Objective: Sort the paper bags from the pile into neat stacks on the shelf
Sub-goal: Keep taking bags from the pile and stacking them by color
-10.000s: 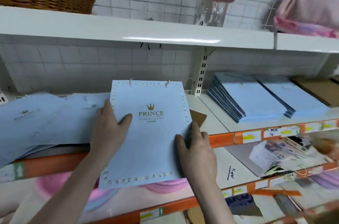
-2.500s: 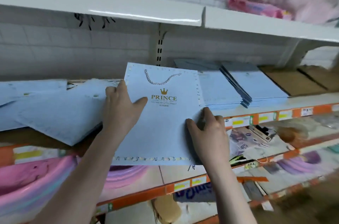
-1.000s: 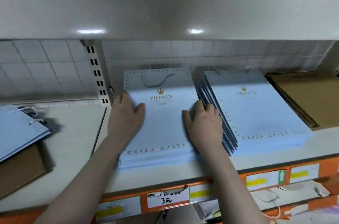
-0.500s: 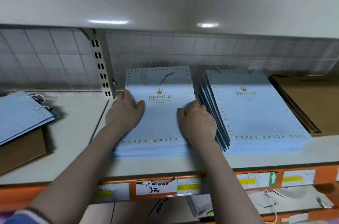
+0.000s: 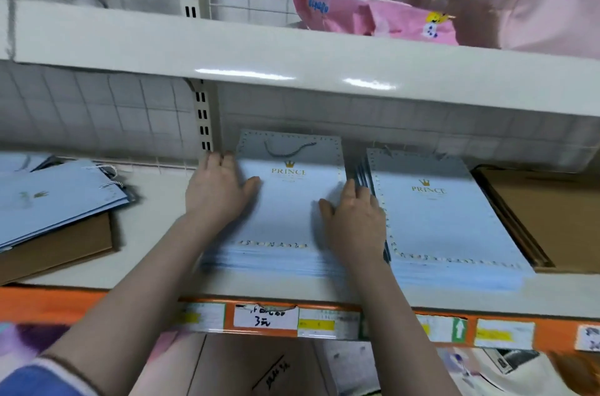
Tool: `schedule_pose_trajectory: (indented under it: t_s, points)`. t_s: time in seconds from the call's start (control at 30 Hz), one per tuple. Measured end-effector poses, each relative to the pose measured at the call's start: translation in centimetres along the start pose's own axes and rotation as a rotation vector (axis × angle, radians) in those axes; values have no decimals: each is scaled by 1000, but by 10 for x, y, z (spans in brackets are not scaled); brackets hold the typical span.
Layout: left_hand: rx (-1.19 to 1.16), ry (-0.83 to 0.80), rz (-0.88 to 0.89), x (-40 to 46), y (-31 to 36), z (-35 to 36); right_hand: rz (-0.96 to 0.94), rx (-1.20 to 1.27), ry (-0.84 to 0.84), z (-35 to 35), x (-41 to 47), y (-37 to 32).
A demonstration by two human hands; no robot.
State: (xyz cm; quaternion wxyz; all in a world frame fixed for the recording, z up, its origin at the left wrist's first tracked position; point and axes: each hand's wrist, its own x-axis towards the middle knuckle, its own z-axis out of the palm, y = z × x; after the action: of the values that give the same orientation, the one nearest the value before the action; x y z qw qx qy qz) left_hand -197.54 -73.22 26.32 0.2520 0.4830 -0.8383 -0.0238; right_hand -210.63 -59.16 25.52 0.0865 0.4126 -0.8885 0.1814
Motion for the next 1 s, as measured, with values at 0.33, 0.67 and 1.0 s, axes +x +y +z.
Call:
schedule_pose_trajectory:
  t_s: [0.33,0.67,1.0]
  points:
    - [75,117,-93,-93,-38,-21,-239,126,22,24,-56,-11]
    - [157,193,-312,-150,-117,-65,-449,214,92,43,-86,-84]
    - [126,221,-426,-180,-207,-108,-549,253,55,65,-115,-179]
